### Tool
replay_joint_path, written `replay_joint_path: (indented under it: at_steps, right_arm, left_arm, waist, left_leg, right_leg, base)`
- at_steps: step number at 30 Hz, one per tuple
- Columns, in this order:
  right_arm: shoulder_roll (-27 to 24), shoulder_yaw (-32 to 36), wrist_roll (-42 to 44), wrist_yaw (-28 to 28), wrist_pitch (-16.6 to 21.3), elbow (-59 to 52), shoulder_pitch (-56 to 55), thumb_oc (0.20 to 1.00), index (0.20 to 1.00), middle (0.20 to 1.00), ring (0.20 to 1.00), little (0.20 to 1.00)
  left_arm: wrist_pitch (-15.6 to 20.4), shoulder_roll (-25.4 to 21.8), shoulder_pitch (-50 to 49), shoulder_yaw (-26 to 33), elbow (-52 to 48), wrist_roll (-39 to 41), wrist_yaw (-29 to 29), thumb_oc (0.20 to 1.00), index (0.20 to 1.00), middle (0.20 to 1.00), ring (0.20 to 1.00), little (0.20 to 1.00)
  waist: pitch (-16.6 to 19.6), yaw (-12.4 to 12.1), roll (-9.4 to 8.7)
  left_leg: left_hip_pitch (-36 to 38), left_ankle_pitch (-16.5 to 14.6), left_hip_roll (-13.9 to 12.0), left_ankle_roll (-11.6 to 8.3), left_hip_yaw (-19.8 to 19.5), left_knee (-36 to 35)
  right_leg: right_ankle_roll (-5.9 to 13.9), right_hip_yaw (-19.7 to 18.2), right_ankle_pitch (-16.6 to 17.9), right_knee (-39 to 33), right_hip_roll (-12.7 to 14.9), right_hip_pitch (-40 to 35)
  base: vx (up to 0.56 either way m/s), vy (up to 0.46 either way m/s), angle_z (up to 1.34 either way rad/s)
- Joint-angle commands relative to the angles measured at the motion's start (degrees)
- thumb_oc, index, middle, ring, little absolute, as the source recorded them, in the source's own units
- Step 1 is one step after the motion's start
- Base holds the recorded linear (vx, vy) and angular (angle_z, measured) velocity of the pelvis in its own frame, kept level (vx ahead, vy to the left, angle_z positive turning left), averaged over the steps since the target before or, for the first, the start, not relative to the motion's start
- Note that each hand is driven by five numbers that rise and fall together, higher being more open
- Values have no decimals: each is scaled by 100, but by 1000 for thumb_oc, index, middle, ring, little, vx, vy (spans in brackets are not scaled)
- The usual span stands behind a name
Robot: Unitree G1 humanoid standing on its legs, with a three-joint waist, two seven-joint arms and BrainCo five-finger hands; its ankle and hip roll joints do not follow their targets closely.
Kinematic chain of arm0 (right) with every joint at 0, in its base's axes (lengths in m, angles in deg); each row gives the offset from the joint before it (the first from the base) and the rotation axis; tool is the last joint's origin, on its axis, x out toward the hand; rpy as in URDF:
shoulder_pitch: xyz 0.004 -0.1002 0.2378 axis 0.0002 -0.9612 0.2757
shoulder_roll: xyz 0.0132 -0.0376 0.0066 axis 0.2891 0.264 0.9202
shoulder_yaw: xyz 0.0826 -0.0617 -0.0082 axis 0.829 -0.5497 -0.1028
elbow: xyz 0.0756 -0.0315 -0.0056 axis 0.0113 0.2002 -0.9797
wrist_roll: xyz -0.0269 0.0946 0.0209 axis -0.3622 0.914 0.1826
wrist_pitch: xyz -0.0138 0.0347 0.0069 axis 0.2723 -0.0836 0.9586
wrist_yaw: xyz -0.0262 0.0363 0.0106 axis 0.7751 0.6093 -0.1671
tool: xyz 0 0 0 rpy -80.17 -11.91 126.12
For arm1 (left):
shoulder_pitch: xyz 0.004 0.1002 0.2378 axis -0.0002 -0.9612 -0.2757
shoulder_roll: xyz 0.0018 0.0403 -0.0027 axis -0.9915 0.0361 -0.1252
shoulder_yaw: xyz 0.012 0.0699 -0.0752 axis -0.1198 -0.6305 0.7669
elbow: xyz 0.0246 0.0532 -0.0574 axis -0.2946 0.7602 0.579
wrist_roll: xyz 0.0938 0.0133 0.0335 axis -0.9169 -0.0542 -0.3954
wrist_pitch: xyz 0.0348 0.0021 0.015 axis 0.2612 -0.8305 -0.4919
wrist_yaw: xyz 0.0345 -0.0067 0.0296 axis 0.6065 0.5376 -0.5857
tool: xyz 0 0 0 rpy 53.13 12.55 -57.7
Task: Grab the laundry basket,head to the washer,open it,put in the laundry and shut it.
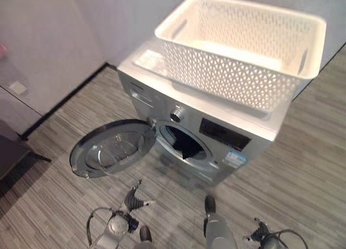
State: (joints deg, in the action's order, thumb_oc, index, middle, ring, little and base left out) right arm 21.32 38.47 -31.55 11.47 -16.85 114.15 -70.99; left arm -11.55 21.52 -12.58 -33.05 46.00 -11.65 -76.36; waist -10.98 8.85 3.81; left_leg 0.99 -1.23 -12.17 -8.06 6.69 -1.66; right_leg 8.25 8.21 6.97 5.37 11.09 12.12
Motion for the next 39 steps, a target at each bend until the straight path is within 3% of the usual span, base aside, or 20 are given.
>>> replay_joint_path:
  at_steps: [1,6,8,11,12,13,15,16,18,20,21,24,27,29,30,31,32,33,36,39]
  right_arm:
    - [-126,157,-341,14,319,-1007,-512,1000,1000,1000,1000,1000]
    - [187,242,-357,-6,284,-373,-577,1000,1000,1000,1000,1000]
    - [458,270,-216,52,201,433,-405,1000,1000,1000,1000,1000]
    - [538,234,-161,68,191,624,-249,1000,1000,1000,1000,1000]
    - [530,69,-94,88,203,609,-36,1000,1000,1000,1000,1000]
    - [542,8,-84,89,221,625,-38,1000,1000,1000,1000,1000]
    - [555,-80,-11,100,282,675,-48,1000,1000,1000,1000,1000]
    - [582,-142,13,87,322,727,-72,1000,1000,1000,1000,1000]
    - [583,-143,13,88,322,727,-73,1000,1000,1000,1000,1000]
    - [632,-205,-61,78,321,913,-54,1000,1000,1000,1000,1000]
    - [668,-234,-73,84,305,1091,-31,1000,1000,1000,1000,1000]
    - [646,-238,-20,144,265,1237,47,1000,1000,1000,1000,1000]
    - [648,-334,-69,194,258,1270,124,1000,1000,1000,1000,1000]
    - [641,-329,-114,205,238,1366,100,1000,1000,1000,1000,1000]
    - [618,-248,-69,219,236,1451,69,1000,1000,1000,1000,1000]
    - [619,-248,-69,219,236,1452,70,1000,1000,1000,1000,1000]
    - [594,-214,-59,237,257,1523,48,1000,1000,1000,1000,1000]
    - [589,-228,-98,225,260,1573,20,1000,1000,1000,1000,1000]
    - [559,-137,-97,236,263,1679,-19,1000,1000,1000,1000,1000]
    - [593,38,-84,186,236,1775,-82,1000,1000,1000,1000,1000]
  left_arm:
    - [-45,-278,128,193,52,-82,73,1000,1000,1000,1000,1000]
    - [-102,-166,101,310,221,-146,-60,1000,1000,1000,1000,1000]
    - [-131,18,202,195,500,-160,-133,1000,1000,1000,1000,1000]
    - [-131,43,266,99,524,-243,-173,1000,1000,1000,1000,1000]
    - [-157,34,360,59,442,-146,-218,1000,1000,1000,1000,1000]
    - [-154,40,345,62,437,-103,-222,1000,1000,1000,1000,1000]
    - [-165,-9,299,109,348,12,-206,1000,1000,1000,1000,1000]
    - [-144,-23,163,203,258,146,-174,1000,1000,1000,1000,1000]
    - [-145,-25,160,204,256,146,-173,1000,1000,1000,1000,1000]
    - [-114,59,3,402,290,257,-164,1000,1000,1000,1000,1000]
    - [-87,133,-31,467,374,375,-192,1000,1000,1000,1000,1000]
    - [-87,180,-22,562,267,561,-306,1000,1000,1000,1000,1000]
    - [-68,240,-1,612,223,594,-419,1000,1000,1000,1000,1000]
    - [-42,266,9,635,123,668,-454,1000,1000,1000,1000,1000]
    - [-26,187,-6,598,-70,605,-514,1000,1000,1000,1000,1000]
    - [-28,186,-6,599,-72,605,-514,1000,1000,1000,1000,1000]
    - [-6,141,-17,618,-229,620,-585,1000,1000,1000,1000,1000]
    - [18,152,-30,654,-283,642,-633,1000,1000,1000,1000,1000]
    - [87,128,22,675,-451,629,-724,1000,1000,1000,1000,1000]
    - [135,63,-8,752,-673,655,-676,1000,1000,1000,1000,1000]
  waist:
    - [1,-80,-424]
    - [129,-161,-542]
    - [174,-185,-574]
    - [143,-172,-579]
    - [18,-266,-418]
    - [-4,-280,-373]
    - [-24,-331,-342]
    - [69,-430,-389]
    - [57,-425,-387]
    - [250,-635,-493]
    - [350,-734,-540]
    - [157,-917,-609]
    - [95,-1008,-651]
    - [174,-1007,-697]
    - [235,-1006,-696]
    - [243,-1003,-707]
    - [317,-1052,-576]
    - [356,-1101,-478]
    - [387,-1058,-274]
    - [472,-1021,-159]
  left_leg:
    - [241,-1062,323,258,32,816]
    - [307,-1197,544,369,-162,907]
    - [359,-1282,857,540,-306,868]
    - [380,-1285,984,653,-287,792]
    - [286,-1150,957,764,-101,693]
    - [262,-1118,950,790,-73,689]
    - [162,-969,980,893,-43,676]
    - [142,-941,1078,915,-9,649]
    - [159,-942,1074,913,-14,646]
    - [107,-911,1074,833,121,654]
    - [8,-851,975,729,261,931]
    - [-842,-106,647,455,149,2831]
    - [-1221,-35,591,464,-96,3498]
    - [-1228,-31,395,498,-189,2995]
    - [-1118,174,86,411,-354,1989]
    - [-1108,212,98,411,-349,1940]
    - [-885,554,-44,259,-758,663]
    - [-853,721,-97,180,-1098,231]
    - [-935,1067,-216,-42,-1541,-195]
    - [-863,850,-139,-73,-1365,54]
  right_leg:
    - [398,-479,141,-197,315,435]
    - [506,-460,212,-349,539,113]
    - [571,-551,352,-404,715,44]
    - [584,-621,555,-332,757,168]
    - [329,-160,25,280,571,404]
    - [238,11,-220,557,457,370]
    - [29,269,-817,1413,-21,229]
    - [-122,550,-1175,1254,-258,-227]
    - [-123,557,-1172,1242,-263,-251]
    - [-214,612,-1273,659,-427,-701]
    - [-294,415,-1299,173,-571,-931]
    - [-549,275,-1256,-185,-731,-1215]
    - [-625,158,-1275,-340,-787,-1377]
    - [-571,89,-1312,-457,-703,-1492]
    - [-526,28,-1420,-434,-649,-1543]
    - [-527,29,-1412,-436,-639,-1531]
    - [-453,-67,-1519,-509,-705,-1614]
    - [-432,-152,-1597,-527,-726,-1679]
    - [-414,-337,-1734,-411,-684,-1812]
    - [-285,-320,-1723,-443,-486,-2045]
  base:
    - [-12,47,8]
    - [-45,113,16]
    - [-43,194,29]
    - [-93,144,16]
    - [-225,190,-3]
    - [-245,177,-18]
    - [-66,34,-14]
    - [21,-25,4]
    - [50,-82,5]
    - [108,-177,-28]
    - [98,-194,-57]
    - [10,-192,-31]
    - [5,-82,-31]
    - [141,44,-29]
    - [147,79,-8]
    - [224,161,9]
    - [186,172,16]
    - [185,174,0]
    - [178,244,-30]
    - [212,288,-29]
